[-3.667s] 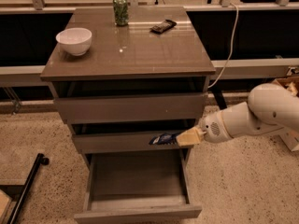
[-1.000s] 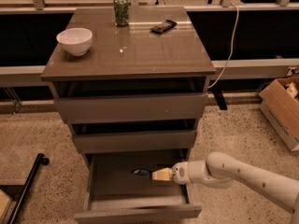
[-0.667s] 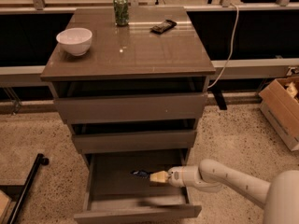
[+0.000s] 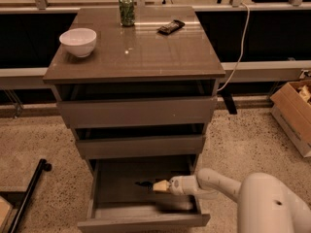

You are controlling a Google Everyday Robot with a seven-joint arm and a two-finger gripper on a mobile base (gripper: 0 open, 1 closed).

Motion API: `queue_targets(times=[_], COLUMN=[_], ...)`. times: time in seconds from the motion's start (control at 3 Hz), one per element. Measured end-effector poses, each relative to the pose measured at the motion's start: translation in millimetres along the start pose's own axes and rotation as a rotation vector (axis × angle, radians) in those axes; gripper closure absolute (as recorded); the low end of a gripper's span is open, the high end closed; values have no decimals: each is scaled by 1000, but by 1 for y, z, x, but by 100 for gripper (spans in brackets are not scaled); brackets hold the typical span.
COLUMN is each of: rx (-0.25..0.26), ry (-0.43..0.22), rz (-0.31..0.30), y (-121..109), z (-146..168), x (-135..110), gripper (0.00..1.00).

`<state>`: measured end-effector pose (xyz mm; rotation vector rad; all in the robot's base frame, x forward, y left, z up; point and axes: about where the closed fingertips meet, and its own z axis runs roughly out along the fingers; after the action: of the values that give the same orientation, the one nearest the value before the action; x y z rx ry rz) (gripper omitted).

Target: Place rxbar blueberry into bottom drawer

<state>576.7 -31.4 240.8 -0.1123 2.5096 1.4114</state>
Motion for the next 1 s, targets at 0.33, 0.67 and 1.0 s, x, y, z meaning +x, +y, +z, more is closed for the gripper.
queue_targets(times=[0.33, 0.67, 1.0], rx=[12, 9, -20], ry=[27, 46, 68], rz=[63, 108, 130], y=[-33, -50, -48], z=[30, 56, 71], x=[4, 9, 13], gripper=[81, 59, 28])
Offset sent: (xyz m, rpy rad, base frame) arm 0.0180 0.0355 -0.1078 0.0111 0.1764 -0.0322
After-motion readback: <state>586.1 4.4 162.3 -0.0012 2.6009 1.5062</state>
